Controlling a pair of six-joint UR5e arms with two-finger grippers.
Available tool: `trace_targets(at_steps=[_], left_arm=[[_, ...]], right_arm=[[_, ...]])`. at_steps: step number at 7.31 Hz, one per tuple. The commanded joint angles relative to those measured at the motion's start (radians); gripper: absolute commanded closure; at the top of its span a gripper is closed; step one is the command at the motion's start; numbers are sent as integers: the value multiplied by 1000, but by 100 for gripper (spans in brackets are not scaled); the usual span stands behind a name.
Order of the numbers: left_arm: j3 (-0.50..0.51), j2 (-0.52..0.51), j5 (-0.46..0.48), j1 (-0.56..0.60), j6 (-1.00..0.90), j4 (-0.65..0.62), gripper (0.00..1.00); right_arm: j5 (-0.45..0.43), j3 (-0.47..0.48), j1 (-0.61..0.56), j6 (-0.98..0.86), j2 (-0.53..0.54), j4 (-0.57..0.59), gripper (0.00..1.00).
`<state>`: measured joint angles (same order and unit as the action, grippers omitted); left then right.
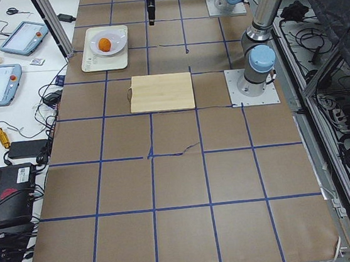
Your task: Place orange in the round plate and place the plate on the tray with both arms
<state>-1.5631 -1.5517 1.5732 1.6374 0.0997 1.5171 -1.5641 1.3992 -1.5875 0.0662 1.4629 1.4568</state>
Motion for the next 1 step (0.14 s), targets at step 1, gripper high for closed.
trace_targets(at_steps=[1], left_arm=[[0,-1,-1,-1,0,0,0]], right_arm=[[1,15,0,0,-1,0,0]])
